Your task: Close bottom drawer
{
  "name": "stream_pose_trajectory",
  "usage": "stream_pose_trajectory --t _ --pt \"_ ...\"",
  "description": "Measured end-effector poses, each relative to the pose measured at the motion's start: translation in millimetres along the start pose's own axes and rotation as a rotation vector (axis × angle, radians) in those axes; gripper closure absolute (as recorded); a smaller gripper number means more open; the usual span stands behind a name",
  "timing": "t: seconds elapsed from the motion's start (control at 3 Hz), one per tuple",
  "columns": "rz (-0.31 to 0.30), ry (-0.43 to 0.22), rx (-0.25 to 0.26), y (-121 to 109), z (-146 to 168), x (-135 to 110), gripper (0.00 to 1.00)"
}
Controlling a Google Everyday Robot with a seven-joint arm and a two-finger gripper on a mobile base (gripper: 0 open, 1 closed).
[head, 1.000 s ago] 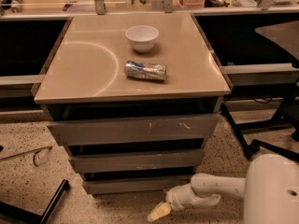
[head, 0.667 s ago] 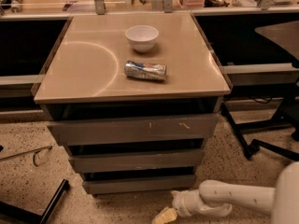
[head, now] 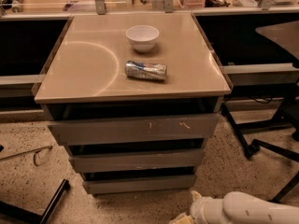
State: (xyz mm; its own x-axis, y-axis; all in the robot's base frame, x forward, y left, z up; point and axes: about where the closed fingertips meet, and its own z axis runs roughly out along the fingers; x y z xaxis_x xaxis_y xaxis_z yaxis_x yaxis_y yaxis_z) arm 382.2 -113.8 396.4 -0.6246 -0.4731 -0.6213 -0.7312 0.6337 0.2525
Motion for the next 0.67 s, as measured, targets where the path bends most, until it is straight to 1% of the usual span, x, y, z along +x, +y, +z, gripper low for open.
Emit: stream_pose_trajectory --t 0.33,0.67 --pt "-0.03 -0.031 0.125 17 -62 -17 0.0" --pt "-0.055 -0.037 0.172 12 -84 -27 0.0"
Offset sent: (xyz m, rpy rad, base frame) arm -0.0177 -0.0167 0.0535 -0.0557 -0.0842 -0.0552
